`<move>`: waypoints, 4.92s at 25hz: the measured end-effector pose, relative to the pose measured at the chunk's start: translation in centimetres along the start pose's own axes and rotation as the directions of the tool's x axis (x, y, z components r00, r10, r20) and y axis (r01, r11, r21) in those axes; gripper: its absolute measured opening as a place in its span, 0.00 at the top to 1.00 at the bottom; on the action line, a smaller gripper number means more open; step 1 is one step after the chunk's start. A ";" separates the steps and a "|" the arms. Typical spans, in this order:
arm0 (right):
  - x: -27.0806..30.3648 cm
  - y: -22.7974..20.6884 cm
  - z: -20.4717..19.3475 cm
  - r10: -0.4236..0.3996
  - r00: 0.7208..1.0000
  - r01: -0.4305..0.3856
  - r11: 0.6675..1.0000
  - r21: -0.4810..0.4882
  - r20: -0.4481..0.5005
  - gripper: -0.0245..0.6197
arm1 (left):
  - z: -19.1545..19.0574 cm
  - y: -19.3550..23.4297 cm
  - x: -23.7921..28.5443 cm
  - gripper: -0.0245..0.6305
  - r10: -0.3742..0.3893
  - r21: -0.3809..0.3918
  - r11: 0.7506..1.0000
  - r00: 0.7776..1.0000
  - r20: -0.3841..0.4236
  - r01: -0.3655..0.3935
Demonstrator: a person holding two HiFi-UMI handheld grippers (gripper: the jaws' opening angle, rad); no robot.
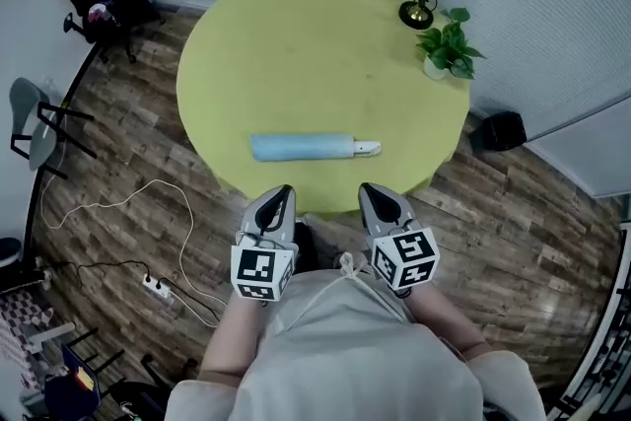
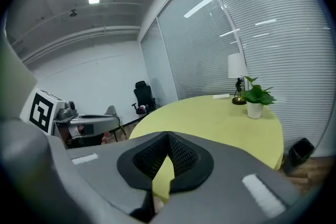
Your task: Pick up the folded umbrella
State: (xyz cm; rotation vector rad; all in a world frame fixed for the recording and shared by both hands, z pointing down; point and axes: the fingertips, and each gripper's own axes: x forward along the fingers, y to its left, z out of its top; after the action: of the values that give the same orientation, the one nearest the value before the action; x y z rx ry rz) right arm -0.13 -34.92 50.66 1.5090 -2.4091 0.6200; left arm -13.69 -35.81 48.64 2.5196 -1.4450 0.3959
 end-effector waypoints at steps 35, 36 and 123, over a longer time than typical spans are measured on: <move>11.3 -3.8 -0.9 -0.391 0.916 0.400 0.900 0.171 -0.089 0.96 | -18.7 5.1 20.7 0.42 -0.263 0.287 0.426 0.421 -0.868 0.858; 11.2 -3.8 -1.0 -0.394 0.914 0.405 0.898 0.173 -0.093 0.96 | -18.8 5.2 20.7 0.42 -0.262 0.281 0.426 0.414 -0.872 0.860; 8.1 -5.7 16.4 -0.107 0.970 0.137 0.982 -0.127 0.216 0.96 | 16.0 8.1 11.0 0.53 0.019 -0.012 1.000 0.951 0.307 -0.016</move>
State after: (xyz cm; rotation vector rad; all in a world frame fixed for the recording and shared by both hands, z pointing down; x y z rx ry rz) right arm 1.81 -51.19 40.79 1.7212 -2.4245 0.2708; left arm -13.37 -53.71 37.59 2.6518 -1.5682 -0.0054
